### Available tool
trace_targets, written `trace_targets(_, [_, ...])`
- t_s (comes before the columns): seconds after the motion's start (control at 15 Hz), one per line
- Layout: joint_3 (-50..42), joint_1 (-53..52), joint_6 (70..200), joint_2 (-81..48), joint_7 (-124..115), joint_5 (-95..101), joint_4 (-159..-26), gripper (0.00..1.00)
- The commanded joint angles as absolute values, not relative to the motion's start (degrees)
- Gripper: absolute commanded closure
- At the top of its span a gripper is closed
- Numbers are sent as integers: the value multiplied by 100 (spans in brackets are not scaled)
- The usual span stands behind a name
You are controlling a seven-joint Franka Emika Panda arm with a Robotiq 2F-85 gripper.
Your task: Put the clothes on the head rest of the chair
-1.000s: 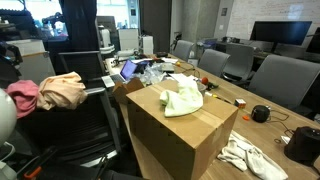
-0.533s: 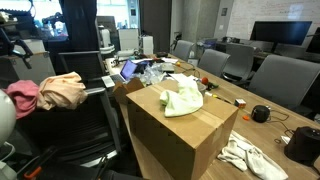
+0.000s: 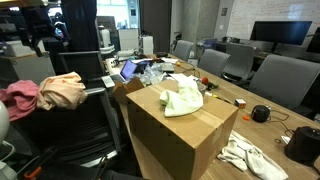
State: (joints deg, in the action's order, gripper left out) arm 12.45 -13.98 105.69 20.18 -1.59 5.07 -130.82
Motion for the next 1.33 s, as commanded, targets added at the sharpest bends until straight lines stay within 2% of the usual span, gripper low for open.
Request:
trace_targets(0.0, [727, -892, 10265, 2518, -212, 377, -13121, 0])
trace_targets(0.6, [-263, 266, 9592, 3405, -619, 220, -13641, 0])
trace_targets(1.13, [-600, 768, 9494, 4266, -653, -53, -14299, 0])
trace_targets(1.27, [-539, 762, 9485, 3996, -600, 59, -14160, 0])
